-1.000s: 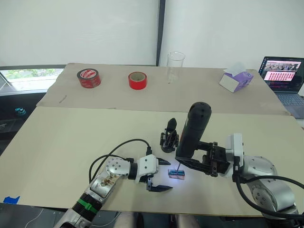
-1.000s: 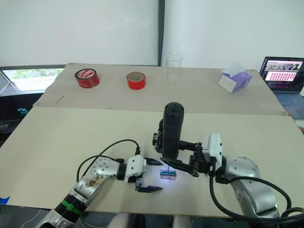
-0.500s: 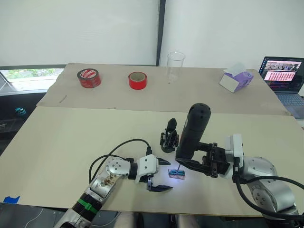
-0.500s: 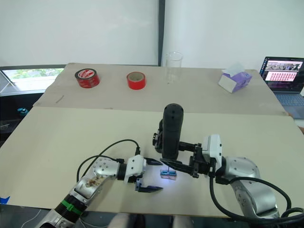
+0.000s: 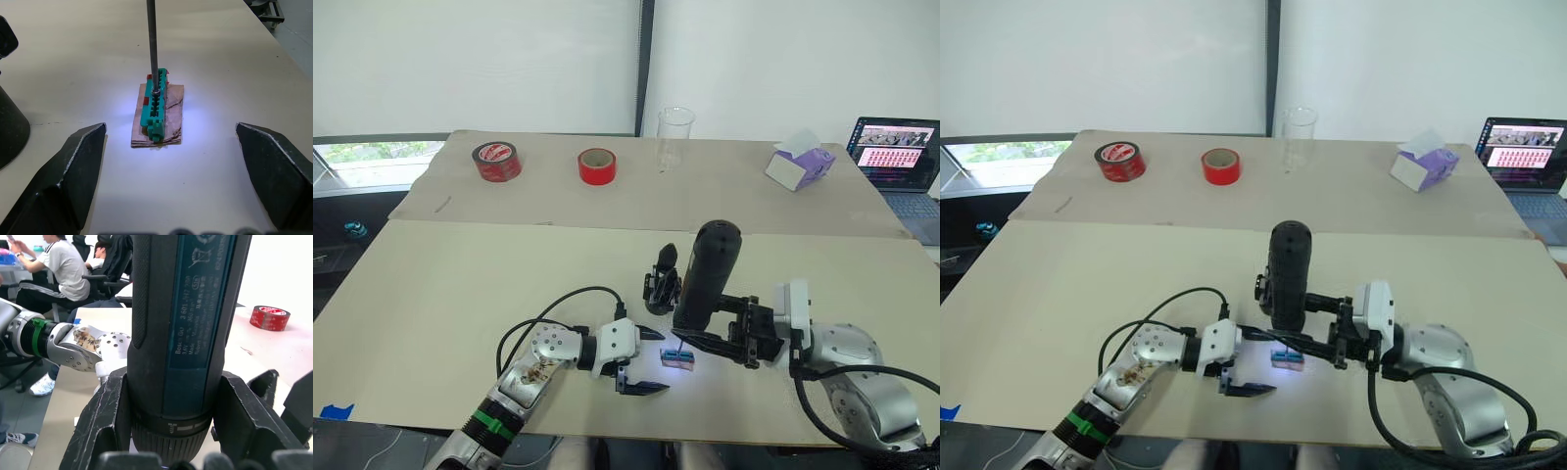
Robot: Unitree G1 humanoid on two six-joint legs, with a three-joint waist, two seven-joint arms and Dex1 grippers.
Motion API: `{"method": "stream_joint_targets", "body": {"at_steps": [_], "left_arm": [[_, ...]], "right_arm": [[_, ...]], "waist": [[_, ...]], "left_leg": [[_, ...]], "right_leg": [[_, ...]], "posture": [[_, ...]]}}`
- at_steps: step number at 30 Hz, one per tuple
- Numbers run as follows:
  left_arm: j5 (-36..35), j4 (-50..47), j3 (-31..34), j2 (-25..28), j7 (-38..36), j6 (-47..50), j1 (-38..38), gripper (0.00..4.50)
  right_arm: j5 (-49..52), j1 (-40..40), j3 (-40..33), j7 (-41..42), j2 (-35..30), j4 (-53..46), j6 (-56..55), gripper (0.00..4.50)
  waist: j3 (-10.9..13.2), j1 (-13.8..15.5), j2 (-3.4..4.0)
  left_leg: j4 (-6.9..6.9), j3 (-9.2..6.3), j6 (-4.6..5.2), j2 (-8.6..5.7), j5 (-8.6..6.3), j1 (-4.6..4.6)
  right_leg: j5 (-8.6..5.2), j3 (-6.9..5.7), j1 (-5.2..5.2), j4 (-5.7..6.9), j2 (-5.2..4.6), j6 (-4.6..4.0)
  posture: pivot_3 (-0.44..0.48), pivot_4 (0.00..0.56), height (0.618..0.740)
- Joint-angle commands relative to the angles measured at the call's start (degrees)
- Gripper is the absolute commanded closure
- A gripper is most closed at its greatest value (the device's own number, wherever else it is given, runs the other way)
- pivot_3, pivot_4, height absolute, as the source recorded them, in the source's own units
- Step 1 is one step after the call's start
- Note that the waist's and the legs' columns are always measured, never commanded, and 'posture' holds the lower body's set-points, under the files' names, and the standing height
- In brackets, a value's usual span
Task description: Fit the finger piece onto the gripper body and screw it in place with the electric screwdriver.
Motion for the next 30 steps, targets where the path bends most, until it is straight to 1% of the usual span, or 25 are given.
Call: {"method": "stream_joint_targets", "body": {"at_steps": [1, 10, 19, 27, 30], "left_arm": [[1.00, 1.95, -0.73, 0.22, 0.64, 0.93, 0.84, 0.05], [-1.25, 1.69, 0.55, 0.11, -0.17, 0.23, 0.62, 0.05], [-6.74, -1.54, 4.08, 0.14, -1.29, -1.29, 1.64, 0.05], [-12.05, -2.82, 7.73, 1.38, -4.68, -0.40, 1.36, 0.05], [-14.93, -4.79, 9.15, 2.49, -6.31, 0.78, 1.47, 0.05]], "right_arm": [[-0.38, -0.14, 0.40, 0.36, -0.53, -0.63, -0.84, 2.57], [1.61, -1.44, -0.67, 0.12, -1.74, -1.61, 0.69, 2.57], [6.66, -2.76, -3.57, -2.22, -1.85, -4.60, 2.33, 2.57], [9.02, -4.02, -5.56, -3.67, -2.85, -6.35, 3.91, 2.57], [10.44, -4.80, -6.97, -4.30, -3.89, -7.30, 4.94, 2.57]], "waist": [[0.00, 0.00, 0.00], [0.00, 0.00, 0.00], [0.01, -0.38, -0.01], [0.01, -0.44, -0.02], [0.02, -0.47, -0.03]], "left_leg": [[0.00, 0.00, 0.00, 0.00, 0.00, 0.01], [-0.01, 0.00, 0.00, 0.00, 0.00, 0.04], [-0.03, 0.01, -0.01, 0.02, 0.00, -0.04], [-0.03, 0.00, 0.00, 0.02, 0.00, -0.09], [-0.01, 0.01, 0.00, 0.01, 0.00, -0.13]], "right_leg": [[0.00, 0.00, 0.01, 0.00, 0.00, 0.00], [-0.01, 0.00, 0.03, 0.00, -0.02, -0.03], [0.05, -0.01, -0.08, 0.02, 0.00, -0.04], [0.09, -0.03, -0.11, 0.01, 0.00, 0.03], [0.09, -0.03, -0.13, 0.00, -0.01, 0.02]], "posture": [[0.000, 0.150, 0.740], [0.000, 0.150, 0.740], [0.000, 0.150, 0.740], [0.000, 0.150, 0.740], [0.000, 0.150, 0.740]]}}
